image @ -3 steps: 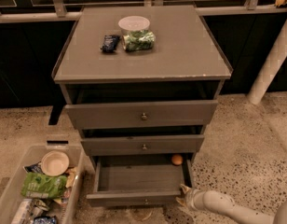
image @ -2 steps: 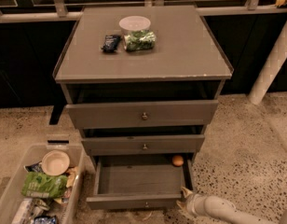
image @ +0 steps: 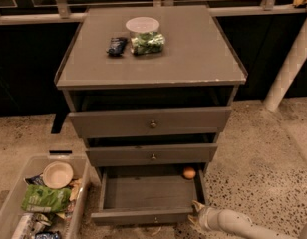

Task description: Open bottom drawer

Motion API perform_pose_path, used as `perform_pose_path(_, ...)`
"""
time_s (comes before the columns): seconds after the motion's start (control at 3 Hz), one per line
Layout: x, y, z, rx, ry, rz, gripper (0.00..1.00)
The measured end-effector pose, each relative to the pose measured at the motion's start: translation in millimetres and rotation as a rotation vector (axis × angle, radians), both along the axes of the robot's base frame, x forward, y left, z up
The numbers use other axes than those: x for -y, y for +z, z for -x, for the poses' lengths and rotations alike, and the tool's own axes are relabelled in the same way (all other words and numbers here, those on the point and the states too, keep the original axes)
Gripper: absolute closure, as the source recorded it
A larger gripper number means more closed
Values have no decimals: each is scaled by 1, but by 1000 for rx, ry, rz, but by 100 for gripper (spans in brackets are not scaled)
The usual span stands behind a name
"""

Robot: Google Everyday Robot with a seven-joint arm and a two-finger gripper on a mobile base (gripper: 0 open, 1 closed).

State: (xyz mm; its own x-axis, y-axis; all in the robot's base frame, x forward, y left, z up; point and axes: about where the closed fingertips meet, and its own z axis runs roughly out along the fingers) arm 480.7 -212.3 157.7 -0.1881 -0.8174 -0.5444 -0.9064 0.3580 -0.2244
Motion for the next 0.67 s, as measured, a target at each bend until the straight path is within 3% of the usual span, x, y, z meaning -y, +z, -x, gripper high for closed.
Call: perform_pose_path(0.67,2,-4,13,-2,-9,-7,100)
